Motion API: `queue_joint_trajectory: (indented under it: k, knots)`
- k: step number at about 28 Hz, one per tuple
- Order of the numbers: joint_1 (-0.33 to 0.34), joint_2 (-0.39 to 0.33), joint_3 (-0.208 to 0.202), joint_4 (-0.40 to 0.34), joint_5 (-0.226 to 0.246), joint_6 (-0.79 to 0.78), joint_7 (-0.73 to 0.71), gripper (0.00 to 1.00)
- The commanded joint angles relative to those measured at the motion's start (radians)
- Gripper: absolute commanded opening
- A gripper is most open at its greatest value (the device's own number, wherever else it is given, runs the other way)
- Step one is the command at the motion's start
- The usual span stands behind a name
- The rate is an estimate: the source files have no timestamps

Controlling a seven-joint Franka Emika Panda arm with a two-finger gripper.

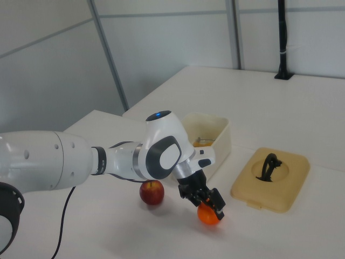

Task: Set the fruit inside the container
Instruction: 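Close the gripper around the orange and lift it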

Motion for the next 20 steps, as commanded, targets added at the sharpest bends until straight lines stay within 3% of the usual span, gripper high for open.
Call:
queue_joint_trajectory:
  k: [1,18,20]
  knots:
    - [0.012,-0.006,-0.006,-0.009,-0.02,0.025,0.041,1.0]
    - [0.018,0.015,-0.003,0.011,-0.023,0.04,0.07,1.0]
    - [0.018,0.015,-0.003,0.011,-0.023,0.04,0.07,0.83]
